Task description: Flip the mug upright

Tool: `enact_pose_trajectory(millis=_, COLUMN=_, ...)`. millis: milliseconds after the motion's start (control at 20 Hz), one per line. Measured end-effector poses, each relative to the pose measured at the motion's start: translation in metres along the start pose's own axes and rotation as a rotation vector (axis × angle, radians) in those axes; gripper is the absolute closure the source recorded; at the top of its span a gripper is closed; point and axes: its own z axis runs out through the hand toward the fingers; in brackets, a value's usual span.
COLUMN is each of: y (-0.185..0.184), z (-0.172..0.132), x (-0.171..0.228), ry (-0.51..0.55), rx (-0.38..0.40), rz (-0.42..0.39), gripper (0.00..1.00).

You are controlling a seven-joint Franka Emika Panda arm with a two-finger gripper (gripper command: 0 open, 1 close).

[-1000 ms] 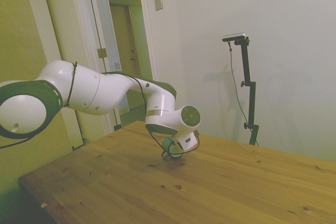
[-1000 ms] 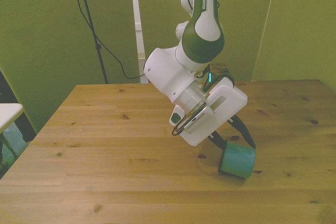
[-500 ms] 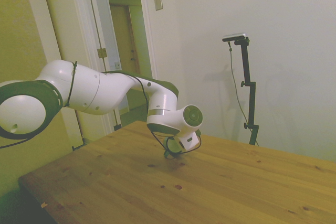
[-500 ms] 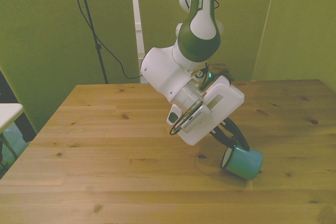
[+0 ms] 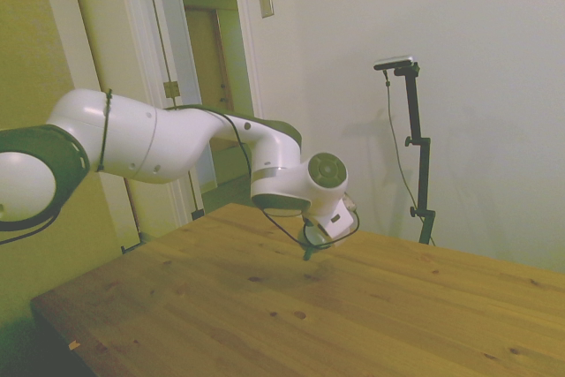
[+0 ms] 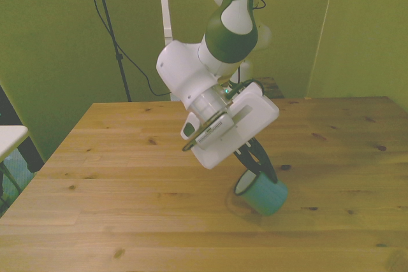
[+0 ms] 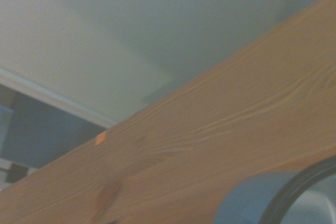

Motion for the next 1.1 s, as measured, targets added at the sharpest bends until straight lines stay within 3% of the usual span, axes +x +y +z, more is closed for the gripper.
enact_pose_trajectory(millis=250, y=-0.006, z=-0.059, x=-0.007, ry=0.238, rx=-0.095, rz=-0.148, gripper=1.00)
enact_pose_trajectory(millis=500, y=0.020, z=-0.071, x=-0.012, ry=0.431, rx=-0.252, rz=-0.270, gripper=1.00)
enact_pose_trajectory(millis=700, y=0.045, z=-0.060, x=-0.015, ry=0.402, rx=-0.398, rz=-0.280, gripper=1.00)
enact_pose_trajectory(millis=950, y=0.040, z=-0.055, x=-0.030, ry=0.307, rx=-0.470, rz=-0.274, gripper=1.00)
enact_pose_trajectory(millis=1100, y=0.046, z=-0.048, x=-0.027, ry=0.321, rx=-0.527, rz=-0.283, gripper=1.00)
